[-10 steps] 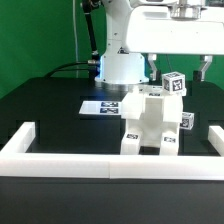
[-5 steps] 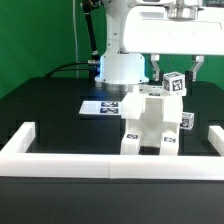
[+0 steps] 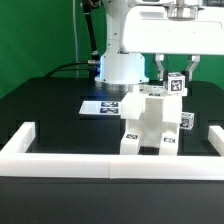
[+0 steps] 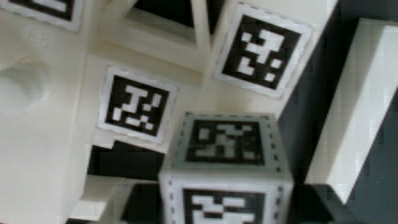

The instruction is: Assemble chair

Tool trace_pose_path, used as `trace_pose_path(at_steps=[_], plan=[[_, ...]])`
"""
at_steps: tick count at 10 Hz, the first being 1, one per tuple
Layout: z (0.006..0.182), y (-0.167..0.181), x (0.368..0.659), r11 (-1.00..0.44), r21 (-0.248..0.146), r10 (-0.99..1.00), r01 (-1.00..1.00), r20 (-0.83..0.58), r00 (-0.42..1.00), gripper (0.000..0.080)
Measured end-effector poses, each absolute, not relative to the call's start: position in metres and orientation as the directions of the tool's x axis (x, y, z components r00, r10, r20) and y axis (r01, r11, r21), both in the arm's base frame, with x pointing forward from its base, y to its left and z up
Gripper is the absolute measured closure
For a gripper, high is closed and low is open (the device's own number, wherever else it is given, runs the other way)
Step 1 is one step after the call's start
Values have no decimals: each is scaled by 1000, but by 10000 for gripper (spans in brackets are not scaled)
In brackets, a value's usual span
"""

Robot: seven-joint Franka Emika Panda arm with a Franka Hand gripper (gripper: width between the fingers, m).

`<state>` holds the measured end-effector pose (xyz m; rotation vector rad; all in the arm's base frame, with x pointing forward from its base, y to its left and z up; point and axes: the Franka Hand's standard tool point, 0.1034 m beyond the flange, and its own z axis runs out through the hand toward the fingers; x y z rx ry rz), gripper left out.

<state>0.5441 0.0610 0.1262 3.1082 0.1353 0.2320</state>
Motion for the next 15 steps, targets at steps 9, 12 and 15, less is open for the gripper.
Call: trace_pose_path(at_steps=[9, 12, 15], plan=[[126, 64, 544, -855, -80, -519, -513, 126, 845, 514], [126, 65, 543, -785, -101, -619, -611, 111, 777, 509], [123, 68, 543, -829, -88, -560, -553, 124, 819, 181]])
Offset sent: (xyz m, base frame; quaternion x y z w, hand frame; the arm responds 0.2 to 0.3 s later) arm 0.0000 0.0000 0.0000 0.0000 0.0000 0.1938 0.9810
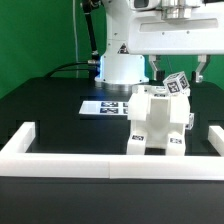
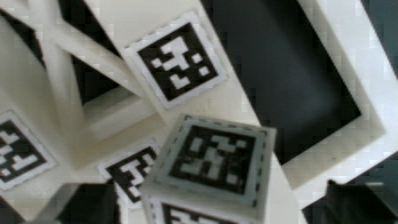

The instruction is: Assemble chair

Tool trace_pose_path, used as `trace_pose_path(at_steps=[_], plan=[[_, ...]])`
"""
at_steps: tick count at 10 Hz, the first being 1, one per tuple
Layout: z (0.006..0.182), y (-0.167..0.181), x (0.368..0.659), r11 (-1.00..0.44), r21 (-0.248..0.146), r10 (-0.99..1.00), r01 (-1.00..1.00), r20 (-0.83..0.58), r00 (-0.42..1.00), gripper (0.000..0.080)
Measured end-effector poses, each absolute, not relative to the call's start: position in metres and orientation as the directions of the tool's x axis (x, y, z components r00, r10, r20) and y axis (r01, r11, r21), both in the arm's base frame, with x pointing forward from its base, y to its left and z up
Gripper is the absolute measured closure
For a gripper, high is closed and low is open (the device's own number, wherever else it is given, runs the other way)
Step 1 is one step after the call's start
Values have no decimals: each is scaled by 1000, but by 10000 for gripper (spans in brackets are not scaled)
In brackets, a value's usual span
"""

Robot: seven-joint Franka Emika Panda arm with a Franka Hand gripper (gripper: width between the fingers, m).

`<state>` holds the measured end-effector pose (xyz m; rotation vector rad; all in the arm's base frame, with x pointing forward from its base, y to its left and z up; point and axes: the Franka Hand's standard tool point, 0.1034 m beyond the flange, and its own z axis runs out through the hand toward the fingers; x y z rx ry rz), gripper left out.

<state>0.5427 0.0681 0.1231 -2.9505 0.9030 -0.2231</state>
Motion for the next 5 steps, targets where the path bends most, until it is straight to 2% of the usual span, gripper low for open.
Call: trace_pose_path(at_steps=[2, 5], plan=[[122, 73, 542, -853, -81, -522, -515, 126, 844, 155], [123, 71, 543, -973, -36, -232, -229, 150, 961, 151]])
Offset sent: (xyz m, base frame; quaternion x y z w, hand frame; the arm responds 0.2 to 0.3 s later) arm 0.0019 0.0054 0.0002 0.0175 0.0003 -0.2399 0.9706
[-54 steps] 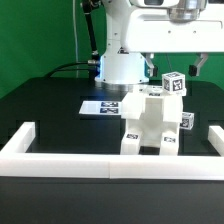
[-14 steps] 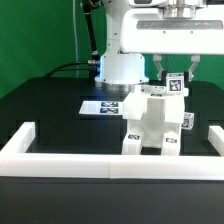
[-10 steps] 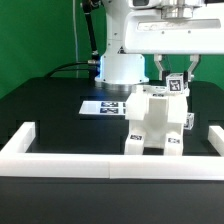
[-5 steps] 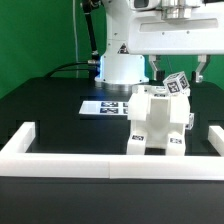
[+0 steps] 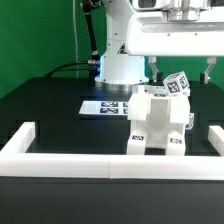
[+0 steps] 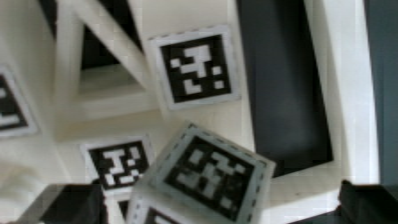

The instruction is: Assemble chair

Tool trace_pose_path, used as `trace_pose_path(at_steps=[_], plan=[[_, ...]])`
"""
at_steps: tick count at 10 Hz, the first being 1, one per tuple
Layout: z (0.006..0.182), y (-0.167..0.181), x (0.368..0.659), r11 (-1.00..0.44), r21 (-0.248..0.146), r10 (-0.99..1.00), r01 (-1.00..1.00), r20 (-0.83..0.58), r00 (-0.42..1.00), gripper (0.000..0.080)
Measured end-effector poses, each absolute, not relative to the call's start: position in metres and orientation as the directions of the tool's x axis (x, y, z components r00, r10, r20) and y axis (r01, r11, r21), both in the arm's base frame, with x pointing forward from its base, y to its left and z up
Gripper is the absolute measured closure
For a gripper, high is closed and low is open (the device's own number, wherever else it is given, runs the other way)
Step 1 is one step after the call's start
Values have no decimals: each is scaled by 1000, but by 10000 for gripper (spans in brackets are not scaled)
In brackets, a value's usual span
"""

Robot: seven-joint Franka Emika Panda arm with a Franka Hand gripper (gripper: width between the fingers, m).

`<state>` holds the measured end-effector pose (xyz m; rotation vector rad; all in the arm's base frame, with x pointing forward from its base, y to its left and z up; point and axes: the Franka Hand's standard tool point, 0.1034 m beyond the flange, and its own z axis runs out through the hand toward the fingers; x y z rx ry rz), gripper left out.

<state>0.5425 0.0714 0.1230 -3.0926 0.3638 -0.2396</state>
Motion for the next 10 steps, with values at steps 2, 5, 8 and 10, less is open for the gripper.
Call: trace_pose_path(at_steps=[2, 5, 8, 10], plan=[[123, 71, 543, -996, -13, -88, -87, 154, 984, 151], [124, 70, 543, -989, 26, 146, 143, 153, 977, 151], [124, 68, 543, -934, 67, 357, 351, 140, 924, 151], [124, 68, 543, -877, 92, 481, 472, 127, 868, 151]])
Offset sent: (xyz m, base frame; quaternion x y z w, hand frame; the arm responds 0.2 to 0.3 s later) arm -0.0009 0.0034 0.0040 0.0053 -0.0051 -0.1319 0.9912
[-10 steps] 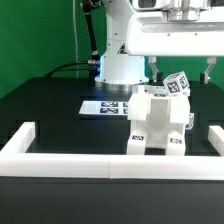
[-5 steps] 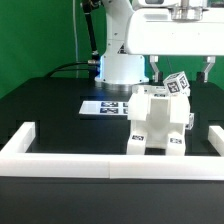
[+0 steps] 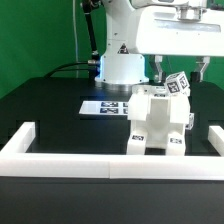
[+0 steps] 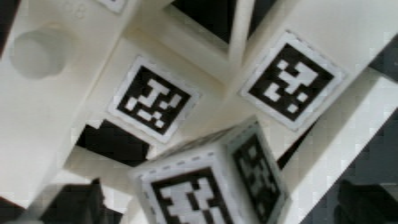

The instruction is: Assemble chair

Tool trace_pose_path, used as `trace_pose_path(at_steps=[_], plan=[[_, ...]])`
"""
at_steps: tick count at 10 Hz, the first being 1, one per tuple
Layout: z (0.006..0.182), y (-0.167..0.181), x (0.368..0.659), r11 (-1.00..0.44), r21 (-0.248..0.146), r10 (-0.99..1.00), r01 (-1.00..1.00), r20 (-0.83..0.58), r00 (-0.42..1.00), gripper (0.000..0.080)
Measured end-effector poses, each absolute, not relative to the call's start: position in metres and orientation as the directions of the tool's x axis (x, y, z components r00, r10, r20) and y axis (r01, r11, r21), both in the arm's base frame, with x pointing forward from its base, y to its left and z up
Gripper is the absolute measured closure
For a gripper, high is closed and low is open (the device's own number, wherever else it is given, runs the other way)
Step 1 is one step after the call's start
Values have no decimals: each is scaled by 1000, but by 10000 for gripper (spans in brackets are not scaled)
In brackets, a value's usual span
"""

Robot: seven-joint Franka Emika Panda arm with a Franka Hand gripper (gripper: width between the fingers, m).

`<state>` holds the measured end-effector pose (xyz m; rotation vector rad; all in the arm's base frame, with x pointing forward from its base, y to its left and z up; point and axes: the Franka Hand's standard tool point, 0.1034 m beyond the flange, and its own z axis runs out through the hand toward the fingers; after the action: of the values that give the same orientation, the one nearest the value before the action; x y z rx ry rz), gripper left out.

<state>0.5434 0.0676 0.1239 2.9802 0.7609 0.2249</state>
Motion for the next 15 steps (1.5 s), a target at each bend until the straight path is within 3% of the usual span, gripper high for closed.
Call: trace_pose_path(at_steps=[2, 3, 4, 5, 6, 11, 15], plan=[[124, 67, 543, -874, 94, 485, 476, 125, 866, 151], [124, 67, 543, -875, 94, 484, 476, 125, 866, 261], [124, 67, 543, -875, 94, 484, 476, 124, 866, 427], [125, 68, 545, -874, 97, 485, 476, 130, 865, 427], [125, 67, 545, -875, 97, 484, 475, 130, 865, 508], [125, 68, 545, -905, 87, 425, 417, 137, 895, 509], [125, 67, 545, -988, 44, 154, 148, 156, 976, 509]])
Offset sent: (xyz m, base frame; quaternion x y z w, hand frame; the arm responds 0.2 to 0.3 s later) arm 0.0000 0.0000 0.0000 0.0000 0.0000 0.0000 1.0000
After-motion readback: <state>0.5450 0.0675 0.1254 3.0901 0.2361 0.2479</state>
